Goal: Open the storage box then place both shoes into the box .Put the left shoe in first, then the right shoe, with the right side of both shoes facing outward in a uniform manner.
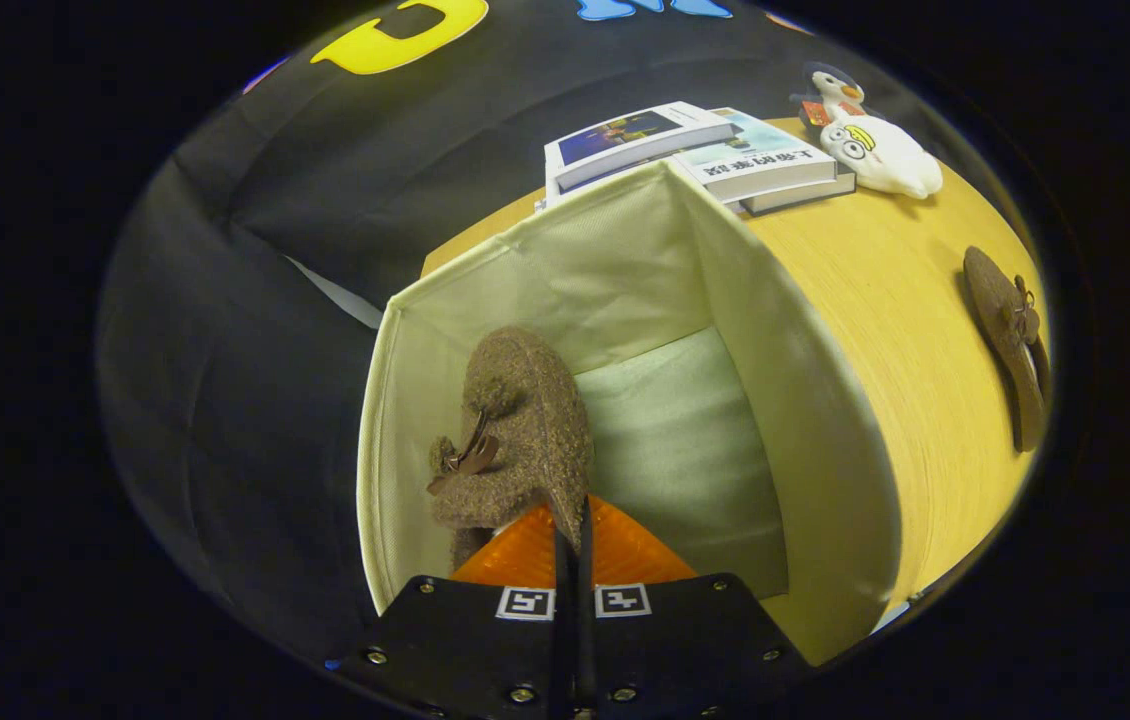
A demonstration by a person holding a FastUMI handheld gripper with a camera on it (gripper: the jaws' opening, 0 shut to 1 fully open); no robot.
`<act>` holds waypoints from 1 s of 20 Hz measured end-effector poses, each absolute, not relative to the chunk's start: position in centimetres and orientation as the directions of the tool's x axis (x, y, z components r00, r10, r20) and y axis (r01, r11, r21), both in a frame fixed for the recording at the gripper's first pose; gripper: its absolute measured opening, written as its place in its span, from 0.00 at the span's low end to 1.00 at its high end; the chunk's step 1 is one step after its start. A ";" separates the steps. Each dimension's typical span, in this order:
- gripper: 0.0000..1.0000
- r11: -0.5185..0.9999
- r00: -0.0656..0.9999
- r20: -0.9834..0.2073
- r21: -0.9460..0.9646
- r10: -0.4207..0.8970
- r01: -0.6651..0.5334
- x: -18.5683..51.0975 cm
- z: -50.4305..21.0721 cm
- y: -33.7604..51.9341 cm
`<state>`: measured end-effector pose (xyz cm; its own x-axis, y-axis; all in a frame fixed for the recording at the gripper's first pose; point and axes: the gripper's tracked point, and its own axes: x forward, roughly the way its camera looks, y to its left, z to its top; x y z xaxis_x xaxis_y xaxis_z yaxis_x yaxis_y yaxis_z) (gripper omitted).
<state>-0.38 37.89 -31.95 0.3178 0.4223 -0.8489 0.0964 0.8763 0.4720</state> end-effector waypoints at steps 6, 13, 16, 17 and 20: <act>0.67 0.858 0.246 -0.830 0.513 0.501 -0.018 -2.9 -31.6 39.9; 0.96 0.819 0.294 -0.764 0.542 0.574 -0.190 -2.3 -26.8 38.9; 0.96 0.804 0.322 -0.739 0.518 0.592 -0.291 -1.8 -24.5 37.2; 0.97 0.799 0.329 -0.731 0.509 0.598 -0.320 -1.6 -23.9 36.7; 0.96 0.780 0.343 -0.708 0.491 0.617 -0.389 -1.1 -22.1 34.9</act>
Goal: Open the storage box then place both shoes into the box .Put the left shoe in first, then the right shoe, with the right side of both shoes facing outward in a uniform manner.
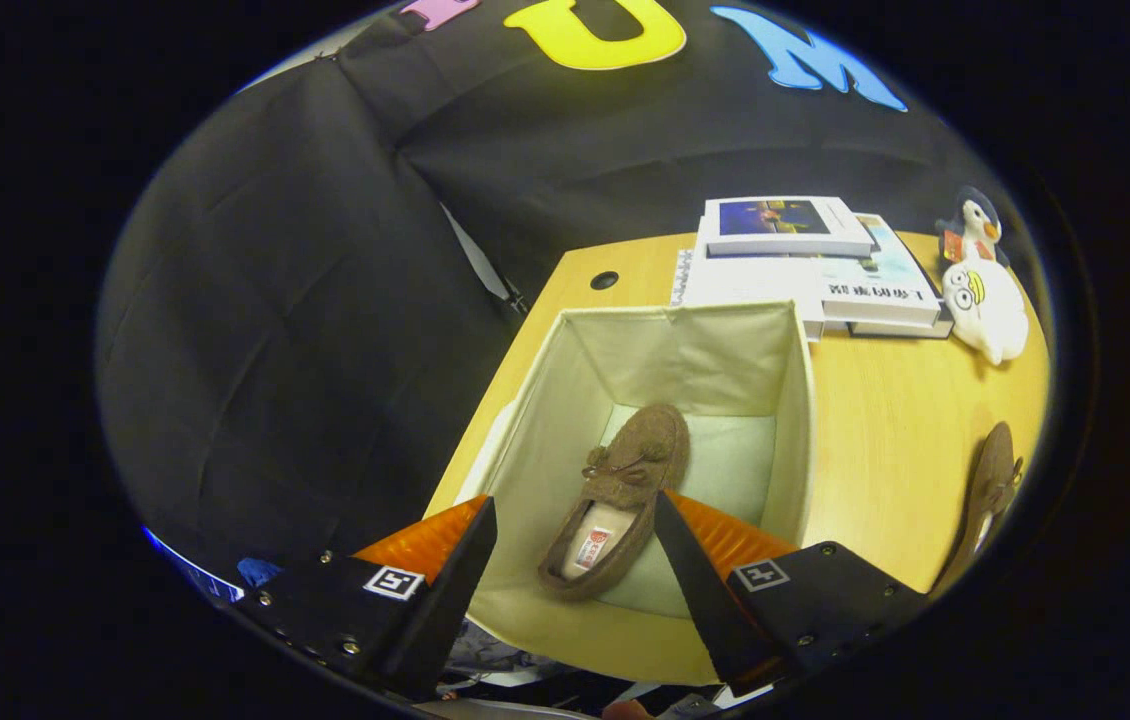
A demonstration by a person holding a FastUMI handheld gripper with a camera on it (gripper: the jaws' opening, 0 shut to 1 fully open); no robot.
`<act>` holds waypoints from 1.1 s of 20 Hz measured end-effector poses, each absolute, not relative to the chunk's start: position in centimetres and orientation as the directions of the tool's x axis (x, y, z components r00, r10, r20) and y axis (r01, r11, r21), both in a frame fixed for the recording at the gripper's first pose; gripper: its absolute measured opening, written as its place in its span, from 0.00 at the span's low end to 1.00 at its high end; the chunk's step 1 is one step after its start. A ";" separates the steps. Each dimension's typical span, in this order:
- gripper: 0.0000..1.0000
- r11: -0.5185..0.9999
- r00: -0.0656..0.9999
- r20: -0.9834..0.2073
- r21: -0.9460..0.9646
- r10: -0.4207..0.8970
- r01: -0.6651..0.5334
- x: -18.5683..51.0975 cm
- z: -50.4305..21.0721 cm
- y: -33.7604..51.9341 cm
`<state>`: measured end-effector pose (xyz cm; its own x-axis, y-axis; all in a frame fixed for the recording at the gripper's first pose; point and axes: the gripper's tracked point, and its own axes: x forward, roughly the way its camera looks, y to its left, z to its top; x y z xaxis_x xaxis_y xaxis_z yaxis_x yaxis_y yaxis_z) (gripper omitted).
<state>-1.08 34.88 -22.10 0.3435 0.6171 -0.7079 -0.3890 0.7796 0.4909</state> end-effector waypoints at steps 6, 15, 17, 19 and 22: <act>0.97 0.792 0.413 -0.684 0.447 0.602 -0.416 0.7 -20.5 28.4; 0.97 0.881 0.549 -0.689 0.355 0.474 -0.314 3.4 -21.2 16.5; 0.97 0.903 0.578 -0.694 0.329 0.429 -0.275 3.8 -21.7 13.4; 0.97 0.921 0.598 -0.702 0.310 0.388 -0.234 4.1 -22.5 10.6; 0.97 0.949 0.619 -0.720 0.264 0.314 -0.174 4.3 -24.0 6.3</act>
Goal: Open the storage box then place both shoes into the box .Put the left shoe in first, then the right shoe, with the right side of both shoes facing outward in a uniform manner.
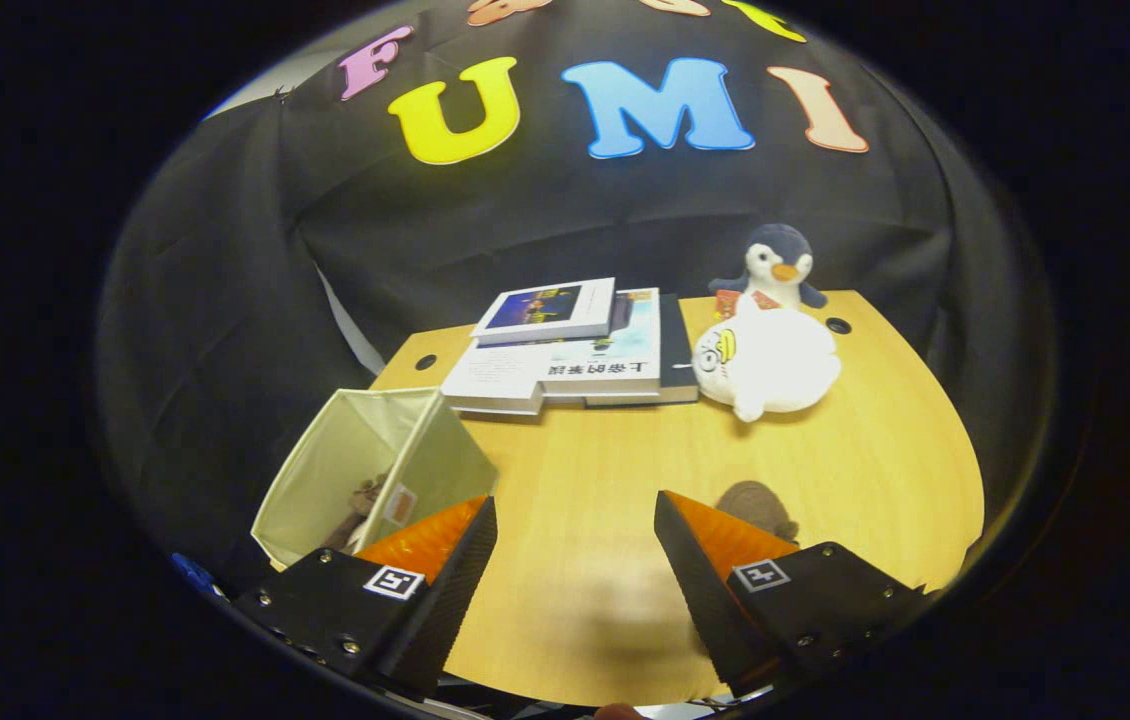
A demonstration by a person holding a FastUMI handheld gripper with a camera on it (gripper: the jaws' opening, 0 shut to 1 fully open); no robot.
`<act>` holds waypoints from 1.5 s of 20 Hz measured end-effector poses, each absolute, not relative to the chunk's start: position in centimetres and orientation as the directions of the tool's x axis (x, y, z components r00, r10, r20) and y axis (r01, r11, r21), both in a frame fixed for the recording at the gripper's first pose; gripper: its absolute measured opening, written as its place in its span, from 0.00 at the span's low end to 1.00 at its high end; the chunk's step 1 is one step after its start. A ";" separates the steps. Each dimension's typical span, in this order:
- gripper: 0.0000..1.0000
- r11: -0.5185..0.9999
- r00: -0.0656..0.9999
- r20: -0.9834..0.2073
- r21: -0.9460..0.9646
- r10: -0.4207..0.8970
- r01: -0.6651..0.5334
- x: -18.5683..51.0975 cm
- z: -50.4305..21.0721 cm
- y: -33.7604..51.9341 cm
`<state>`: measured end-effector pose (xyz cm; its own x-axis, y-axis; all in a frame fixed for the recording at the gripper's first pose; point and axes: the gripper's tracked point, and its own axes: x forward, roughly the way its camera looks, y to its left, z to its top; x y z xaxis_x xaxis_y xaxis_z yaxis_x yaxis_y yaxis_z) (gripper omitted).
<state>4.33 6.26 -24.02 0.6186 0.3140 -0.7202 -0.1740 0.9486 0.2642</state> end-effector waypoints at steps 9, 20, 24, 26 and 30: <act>0.97 0.986 0.600 -0.783 0.149 0.167 -0.080 3.8 -29.2 -2.1; 0.97 0.998 0.491 -0.870 0.010 0.041 -0.066 1.4 -35.4 -6.5; 0.97 0.999 0.460 -0.886 0.039 0.052 -0.038 0.7 -36.2 -7.0; 0.97 0.998 0.440 -0.896 0.044 0.059 -0.044 0.2 -36.7 -6.9; 0.95 0.998 0.392 -0.918 0.054 0.063 -0.036 -0.8 -38.2 -7.3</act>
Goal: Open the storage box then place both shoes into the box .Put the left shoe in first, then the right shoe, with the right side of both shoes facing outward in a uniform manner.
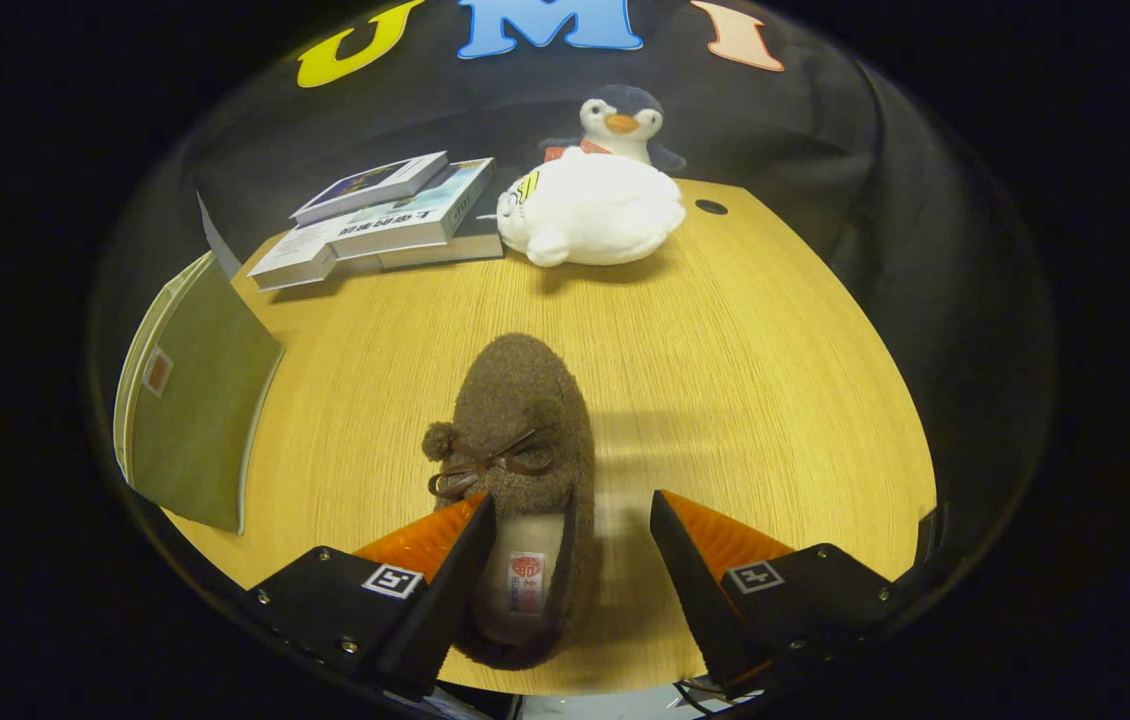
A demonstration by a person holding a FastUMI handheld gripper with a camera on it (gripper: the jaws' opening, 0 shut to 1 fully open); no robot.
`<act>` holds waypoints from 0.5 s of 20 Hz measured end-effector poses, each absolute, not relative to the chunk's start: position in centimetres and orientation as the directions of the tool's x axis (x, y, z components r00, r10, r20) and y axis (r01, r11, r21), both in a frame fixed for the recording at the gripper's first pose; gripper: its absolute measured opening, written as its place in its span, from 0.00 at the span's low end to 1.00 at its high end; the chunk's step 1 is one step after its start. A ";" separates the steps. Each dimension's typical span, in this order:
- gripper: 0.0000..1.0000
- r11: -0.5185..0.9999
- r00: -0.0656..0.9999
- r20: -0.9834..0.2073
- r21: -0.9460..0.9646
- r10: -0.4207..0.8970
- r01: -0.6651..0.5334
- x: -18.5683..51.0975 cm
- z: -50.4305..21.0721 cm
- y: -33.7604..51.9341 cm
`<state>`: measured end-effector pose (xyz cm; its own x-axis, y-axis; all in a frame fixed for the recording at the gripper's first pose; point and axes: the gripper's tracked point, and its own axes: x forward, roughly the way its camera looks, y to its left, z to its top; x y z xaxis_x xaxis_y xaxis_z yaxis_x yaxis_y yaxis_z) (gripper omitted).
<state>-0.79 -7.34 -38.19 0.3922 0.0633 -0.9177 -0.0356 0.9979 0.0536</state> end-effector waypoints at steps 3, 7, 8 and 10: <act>0.92 0.998 0.348 -0.935 0.064 0.065 -0.014 -1.7 -39.5 -7.5; 0.70 0.988 0.329 -0.936 0.149 0.125 0.050 -1.9 -39.7 -6.3; 0.61 0.988 0.328 -0.938 0.143 0.115 0.061 -1.9 -39.7 -6.4; 0.49 0.986 0.311 -0.943 0.149 0.117 0.080 -2.0 -39.7 -6.4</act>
<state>-2.02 -6.35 -39.68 0.3113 0.1171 -0.9431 0.0802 0.9856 0.1489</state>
